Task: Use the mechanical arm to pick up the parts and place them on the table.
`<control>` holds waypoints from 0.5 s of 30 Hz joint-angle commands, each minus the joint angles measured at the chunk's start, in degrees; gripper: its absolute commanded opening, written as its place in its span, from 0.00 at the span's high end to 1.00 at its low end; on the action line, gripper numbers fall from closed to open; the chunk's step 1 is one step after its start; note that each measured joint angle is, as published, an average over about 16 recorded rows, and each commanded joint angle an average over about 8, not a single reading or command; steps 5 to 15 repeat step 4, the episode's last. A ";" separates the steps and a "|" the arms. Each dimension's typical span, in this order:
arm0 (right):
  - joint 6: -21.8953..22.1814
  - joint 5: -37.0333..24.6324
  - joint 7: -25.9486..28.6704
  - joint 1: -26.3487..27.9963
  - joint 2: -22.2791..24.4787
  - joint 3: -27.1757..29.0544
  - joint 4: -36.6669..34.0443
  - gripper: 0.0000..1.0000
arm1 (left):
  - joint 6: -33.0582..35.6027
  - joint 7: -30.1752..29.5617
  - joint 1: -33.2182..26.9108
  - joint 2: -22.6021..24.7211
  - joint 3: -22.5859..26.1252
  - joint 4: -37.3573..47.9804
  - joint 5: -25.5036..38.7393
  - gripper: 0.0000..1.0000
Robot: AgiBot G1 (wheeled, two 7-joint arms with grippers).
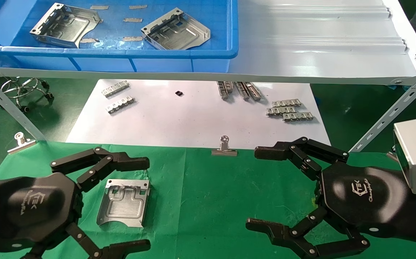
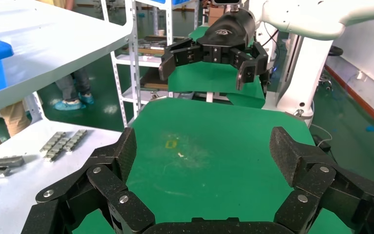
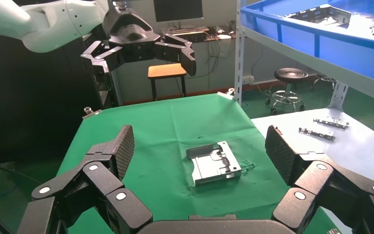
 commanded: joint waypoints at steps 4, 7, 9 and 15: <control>0.01 0.00 0.00 -0.01 0.00 0.00 -0.01 0.00 | -0.19 -0.43 0.45 -0.22 -0.52 -0.81 -0.20 0.00; 0.01 0.00 0.00 -0.01 0.00 0.00 -0.01 0.00 | -0.19 -0.43 0.45 -0.22 -0.52 -0.81 -0.20 0.00; 0.01 0.00 0.00 -0.01 0.00 0.00 -0.01 0.00 | -0.19 -0.43 0.45 -0.22 -0.52 -0.81 -0.20 0.00; 0.01 0.00 0.00 -0.01 0.00 0.00 -0.01 0.00 | -0.19 -0.43 0.45 -0.22 -0.52 -0.81 -0.20 0.00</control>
